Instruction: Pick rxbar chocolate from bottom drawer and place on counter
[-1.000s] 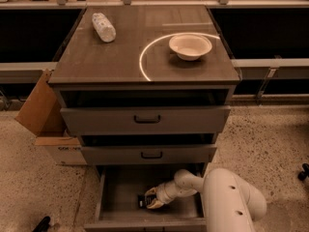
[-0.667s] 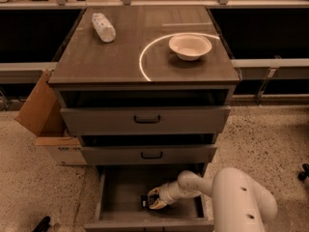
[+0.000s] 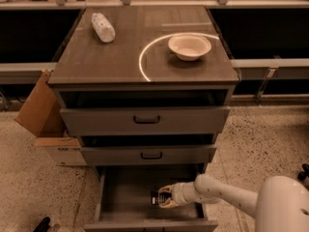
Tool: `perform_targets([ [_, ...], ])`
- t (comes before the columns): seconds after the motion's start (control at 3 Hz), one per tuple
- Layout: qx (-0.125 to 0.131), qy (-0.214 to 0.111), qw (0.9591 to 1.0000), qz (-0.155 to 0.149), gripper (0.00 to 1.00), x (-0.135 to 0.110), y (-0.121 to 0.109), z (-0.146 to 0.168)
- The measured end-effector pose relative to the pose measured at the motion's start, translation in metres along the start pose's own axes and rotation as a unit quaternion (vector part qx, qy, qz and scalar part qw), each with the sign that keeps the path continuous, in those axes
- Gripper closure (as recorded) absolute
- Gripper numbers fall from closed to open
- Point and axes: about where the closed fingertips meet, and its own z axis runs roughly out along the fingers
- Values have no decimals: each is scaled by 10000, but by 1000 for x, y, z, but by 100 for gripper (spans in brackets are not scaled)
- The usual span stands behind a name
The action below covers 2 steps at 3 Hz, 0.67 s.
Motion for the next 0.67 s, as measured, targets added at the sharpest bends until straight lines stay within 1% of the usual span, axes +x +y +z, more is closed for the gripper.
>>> perform_targets([
  [0.33,352,-215,9990,-153,100,-16,-1,-52],
  [0.67,620,-565,9959,-332,100,-30,-8,-106],
])
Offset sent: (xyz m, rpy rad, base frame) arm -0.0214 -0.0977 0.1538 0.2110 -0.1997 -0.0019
